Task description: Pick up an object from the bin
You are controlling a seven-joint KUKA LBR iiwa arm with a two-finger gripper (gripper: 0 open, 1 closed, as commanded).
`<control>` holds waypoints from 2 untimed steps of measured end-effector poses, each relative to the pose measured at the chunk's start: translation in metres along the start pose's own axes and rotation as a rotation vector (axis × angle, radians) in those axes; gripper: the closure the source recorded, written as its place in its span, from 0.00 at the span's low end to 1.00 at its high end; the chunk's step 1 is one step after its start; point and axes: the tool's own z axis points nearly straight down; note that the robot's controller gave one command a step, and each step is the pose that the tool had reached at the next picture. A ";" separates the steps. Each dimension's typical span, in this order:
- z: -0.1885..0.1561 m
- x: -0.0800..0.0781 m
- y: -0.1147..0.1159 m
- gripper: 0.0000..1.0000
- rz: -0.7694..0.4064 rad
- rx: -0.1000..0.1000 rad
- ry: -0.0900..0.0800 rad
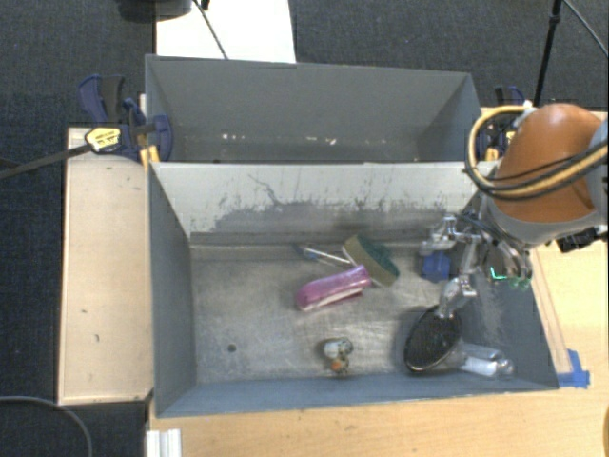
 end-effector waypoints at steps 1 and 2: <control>0.085 -0.017 -0.040 0.00 -0.049 0.001 -0.005; 0.081 -0.018 -0.036 1.00 -0.055 -0.001 -0.009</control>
Offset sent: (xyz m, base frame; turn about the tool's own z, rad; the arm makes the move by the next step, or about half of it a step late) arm 0.0166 -0.0379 -0.0824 -0.0528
